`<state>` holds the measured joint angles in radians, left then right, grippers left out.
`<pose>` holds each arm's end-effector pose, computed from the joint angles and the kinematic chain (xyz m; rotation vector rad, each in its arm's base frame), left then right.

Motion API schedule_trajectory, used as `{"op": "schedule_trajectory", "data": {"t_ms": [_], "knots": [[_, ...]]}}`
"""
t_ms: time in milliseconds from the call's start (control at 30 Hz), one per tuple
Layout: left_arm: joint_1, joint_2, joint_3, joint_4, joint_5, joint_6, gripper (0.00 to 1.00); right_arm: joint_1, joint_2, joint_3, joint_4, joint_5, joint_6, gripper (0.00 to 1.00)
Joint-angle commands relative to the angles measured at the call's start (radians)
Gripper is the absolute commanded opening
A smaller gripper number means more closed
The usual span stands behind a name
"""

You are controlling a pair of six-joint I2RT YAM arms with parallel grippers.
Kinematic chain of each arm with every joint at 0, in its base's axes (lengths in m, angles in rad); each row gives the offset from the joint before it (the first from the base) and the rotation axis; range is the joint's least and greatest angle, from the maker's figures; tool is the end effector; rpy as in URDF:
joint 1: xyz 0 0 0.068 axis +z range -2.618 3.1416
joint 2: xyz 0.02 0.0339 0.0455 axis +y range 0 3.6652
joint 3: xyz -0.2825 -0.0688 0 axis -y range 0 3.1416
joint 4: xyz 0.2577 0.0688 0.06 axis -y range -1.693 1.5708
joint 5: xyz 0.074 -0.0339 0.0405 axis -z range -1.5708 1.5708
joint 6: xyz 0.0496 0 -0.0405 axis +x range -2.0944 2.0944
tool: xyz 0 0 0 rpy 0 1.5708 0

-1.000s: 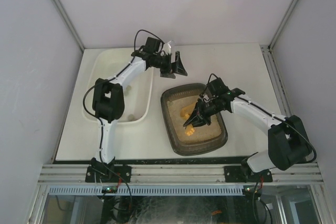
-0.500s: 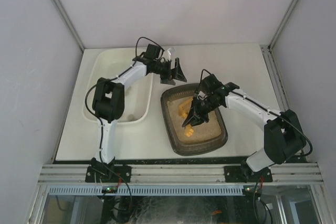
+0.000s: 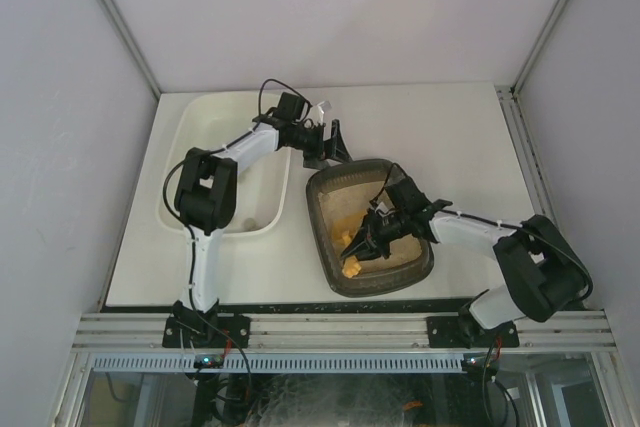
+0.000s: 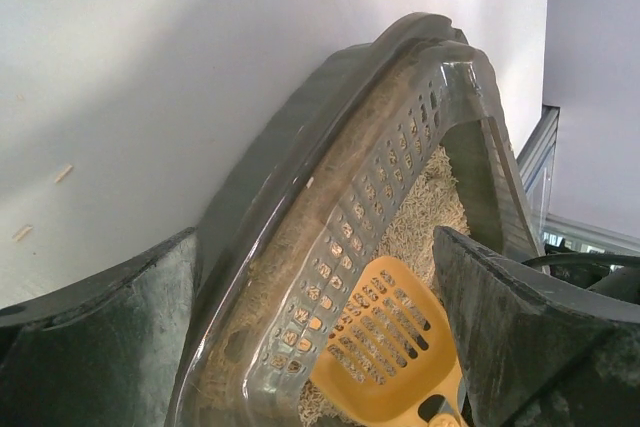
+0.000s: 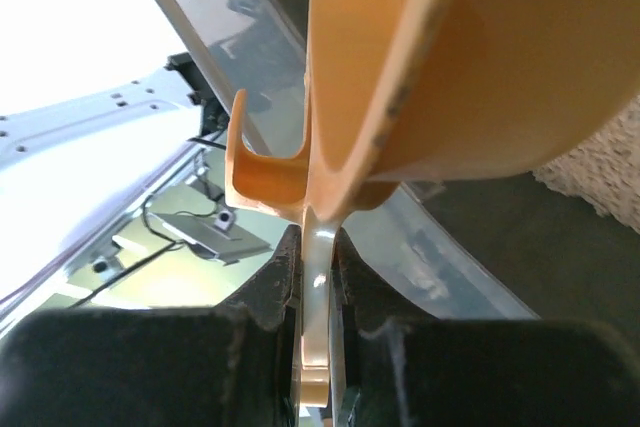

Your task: Clean the litter box

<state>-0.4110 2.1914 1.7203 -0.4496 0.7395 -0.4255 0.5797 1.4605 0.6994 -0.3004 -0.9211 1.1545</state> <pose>0.4524 -0.2336 0.1917 0.3162 2.5653 -1.2585 0.2022 0.1796 0.1692 -0.3906 -2.4364 -1.2713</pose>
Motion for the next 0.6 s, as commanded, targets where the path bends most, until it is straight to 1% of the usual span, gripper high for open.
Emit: {"op": "schedule_trajectory", "data": {"t_ms": [0,33,200,267,467,567], "knots": [[0.0,-0.074,-0.01,0.011,0.021,0.025,1.0,0.02,0.018,-0.052,0.401,-0.031,0.271,0.0],[0.0,-0.073,-0.01,0.009,0.022,0.025,1.0,0.022,0.034,-0.052,0.467,-0.029,0.292,0.0],[0.004,-0.071,-0.015,0.008,0.035,0.031,1.0,0.027,0.139,-0.053,0.65,-0.019,0.377,0.0],[0.007,-0.075,-0.022,0.015,0.049,0.029,1.0,0.033,0.187,-0.058,0.751,-0.013,0.415,0.0],[0.013,-0.084,-0.039,0.005,0.069,0.063,1.0,0.053,0.359,-0.097,1.183,0.014,0.622,0.0],[0.014,-0.082,-0.046,-0.008,0.074,0.075,1.0,0.059,0.416,-0.118,1.332,0.062,0.664,0.0]]}}
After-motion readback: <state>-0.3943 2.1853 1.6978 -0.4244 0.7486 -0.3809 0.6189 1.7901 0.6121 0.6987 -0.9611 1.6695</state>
